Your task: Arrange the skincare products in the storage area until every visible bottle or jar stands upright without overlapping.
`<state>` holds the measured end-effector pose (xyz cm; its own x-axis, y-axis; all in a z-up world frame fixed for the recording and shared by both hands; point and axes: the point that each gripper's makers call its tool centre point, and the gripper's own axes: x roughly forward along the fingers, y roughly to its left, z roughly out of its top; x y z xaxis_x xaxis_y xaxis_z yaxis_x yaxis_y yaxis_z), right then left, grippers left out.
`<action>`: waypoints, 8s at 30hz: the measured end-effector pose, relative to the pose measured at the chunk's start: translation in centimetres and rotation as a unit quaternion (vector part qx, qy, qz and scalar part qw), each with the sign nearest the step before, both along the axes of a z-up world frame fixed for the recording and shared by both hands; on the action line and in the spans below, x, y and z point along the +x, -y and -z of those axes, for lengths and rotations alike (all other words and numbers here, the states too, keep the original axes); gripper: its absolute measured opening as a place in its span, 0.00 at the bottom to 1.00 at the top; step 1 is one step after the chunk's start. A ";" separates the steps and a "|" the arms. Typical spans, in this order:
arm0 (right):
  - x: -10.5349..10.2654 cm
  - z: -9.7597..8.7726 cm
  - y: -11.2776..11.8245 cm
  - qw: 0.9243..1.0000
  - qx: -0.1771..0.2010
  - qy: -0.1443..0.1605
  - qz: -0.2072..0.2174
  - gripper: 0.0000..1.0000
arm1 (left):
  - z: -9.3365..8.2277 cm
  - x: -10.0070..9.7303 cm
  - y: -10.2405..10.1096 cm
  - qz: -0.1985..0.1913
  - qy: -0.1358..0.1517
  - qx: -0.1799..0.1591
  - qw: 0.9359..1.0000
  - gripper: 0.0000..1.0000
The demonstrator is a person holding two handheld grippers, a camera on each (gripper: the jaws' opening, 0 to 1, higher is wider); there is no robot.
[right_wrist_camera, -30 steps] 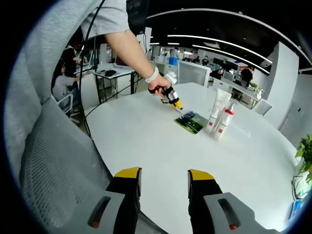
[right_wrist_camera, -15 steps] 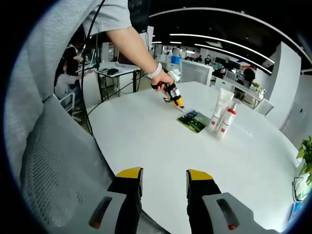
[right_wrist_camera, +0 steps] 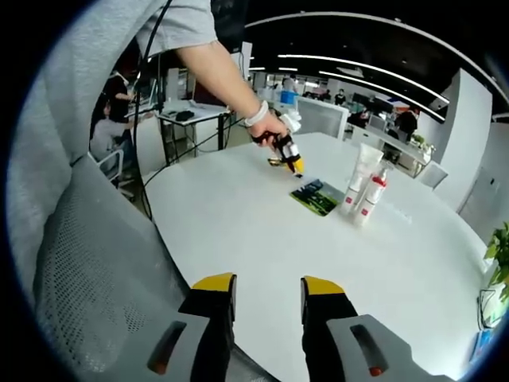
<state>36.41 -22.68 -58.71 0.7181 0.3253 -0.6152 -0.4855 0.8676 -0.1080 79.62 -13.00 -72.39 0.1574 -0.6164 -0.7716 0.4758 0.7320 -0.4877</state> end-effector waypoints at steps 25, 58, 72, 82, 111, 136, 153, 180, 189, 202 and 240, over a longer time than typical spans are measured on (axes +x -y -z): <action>-0.1 0.2 -0.1 1.000 -0.001 -0.006 -0.005 0.25 | -1.3 5.6 -8.2 0.109 0.181 0.193 0.958 0.55; -0.1 0.3 0.1 1.000 -0.011 -0.007 -0.005 0.22 | 1.0 2.9 -9.2 0.140 0.156 0.213 0.954 0.33; 0.0 -0.4 -0.3 1.000 -0.007 0.008 -0.014 0.23 | -3.7 0.0 -9.3 0.111 0.169 0.152 0.967 0.33; 0.0 -1.1 -0.6 0.999 -0.007 0.029 -0.021 0.25 | -11.1 -6.4 -8.2 0.089 0.213 0.070 0.971 0.33; -0.5 -2.0 -3.0 0.997 0.008 0.042 -0.059 0.32 | -19.3 -31.5 -6.5 0.044 0.256 -0.112 0.959 0.33; 0.4 -6.7 -7.4 0.981 0.178 0.066 -0.038 0.36 | -17.3 -40.9 -2.2 0.131 0.286 -0.120 0.942 0.34; 1.0 -7.3 -7.0 0.944 0.326 0.035 0.041 0.37 | -16.0 -42.8 -1.1 0.223 0.361 -0.061 0.903 0.34; -0.6 -4.0 -9.7 0.936 0.341 -0.082 0.003 0.11 | -18.5 -45.9 0.6 0.312 0.462 -0.080 0.826 0.34; -1.2 -4.0 -9.9 0.932 0.349 -0.099 -0.011 0.00 | -19.3 -46.2 0.9 0.286 0.427 -0.127 0.849 0.35; -0.9 -5.3 -8.8 0.922 0.379 -0.075 -0.007 0.00 | -21.5 -43.4 -0.3 0.174 0.365 -0.204 0.892 0.27; -4.5 -8.2 -11.6 0.889 0.436 -0.071 -0.119 0.00 | -24.4 -44.8 -1.7 0.107 0.170 -0.402 0.893 0.13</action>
<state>31.92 -11.13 -50.55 0.5011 0.8552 -0.1326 -0.6214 0.4622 0.6327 34.80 -11.28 -47.99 0.1110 -0.9938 0.0037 0.7839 0.0852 -0.6150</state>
